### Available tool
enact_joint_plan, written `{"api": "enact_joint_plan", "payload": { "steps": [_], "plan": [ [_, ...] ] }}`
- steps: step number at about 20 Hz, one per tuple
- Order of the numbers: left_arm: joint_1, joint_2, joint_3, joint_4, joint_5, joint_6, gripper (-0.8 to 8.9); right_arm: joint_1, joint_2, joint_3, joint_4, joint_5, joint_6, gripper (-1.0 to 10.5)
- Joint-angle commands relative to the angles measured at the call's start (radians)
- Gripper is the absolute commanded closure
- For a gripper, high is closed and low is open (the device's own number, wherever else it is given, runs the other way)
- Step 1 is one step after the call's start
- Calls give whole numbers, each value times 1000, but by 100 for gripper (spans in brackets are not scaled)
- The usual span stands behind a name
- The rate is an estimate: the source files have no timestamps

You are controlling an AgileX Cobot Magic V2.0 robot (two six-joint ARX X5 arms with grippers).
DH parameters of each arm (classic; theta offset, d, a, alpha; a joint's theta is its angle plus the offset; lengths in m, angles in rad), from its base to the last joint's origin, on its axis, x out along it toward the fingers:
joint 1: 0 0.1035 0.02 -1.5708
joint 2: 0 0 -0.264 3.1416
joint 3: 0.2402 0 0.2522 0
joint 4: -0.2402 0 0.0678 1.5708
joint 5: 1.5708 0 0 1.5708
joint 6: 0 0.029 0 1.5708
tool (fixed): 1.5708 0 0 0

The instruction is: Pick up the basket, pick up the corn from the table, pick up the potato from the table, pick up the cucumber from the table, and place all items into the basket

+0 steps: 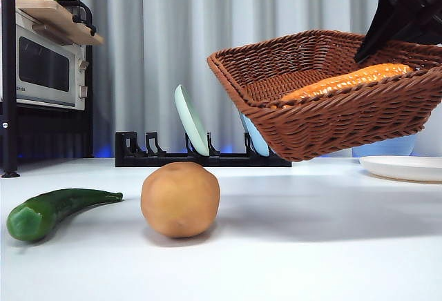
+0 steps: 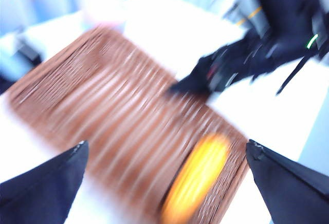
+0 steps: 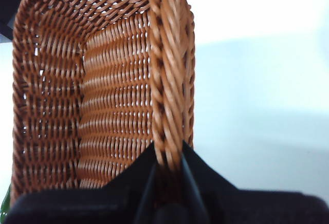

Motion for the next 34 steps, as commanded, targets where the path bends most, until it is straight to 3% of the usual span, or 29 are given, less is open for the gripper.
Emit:
{"api": "enact_joint_plan", "payload": {
  "steps": [1,5,7,12,18,22,28,30,33,34],
  "plan": [
    [0,-49,-6,-218,-153,4,222,0,-1,4,18,-6,17,958],
    [12,-57,-14,-592,-293,-84,288,0,-1,4,15,-7,18,958],
    [13,-57,-47,-612,-306,-132,288,0,-1,4,13,-7,18,958],
    [60,-48,-205,-462,-298,-164,288,0,-1,4,11,-8,18,958],
    [261,35,-389,-232,-71,-147,288,0,-1,4,-9,-7,17,958],
    [348,147,-395,-133,-19,-118,288,0,-1,4,-10,-7,17,958],
    [379,316,-395,-61,7,-108,290,0,-1,4,-12,-7,17,958],
    [379,349,-395,-51,8,-105,403,0,-1,4,-13,-6,17,958],
    [379,361,-395,-37,7,-95,758,0,-1,4,-13,-6,17,958],
    [379,361,-395,-32,8,-81,826,0,-1,4,-13,-6,16,958]
  ]
}}
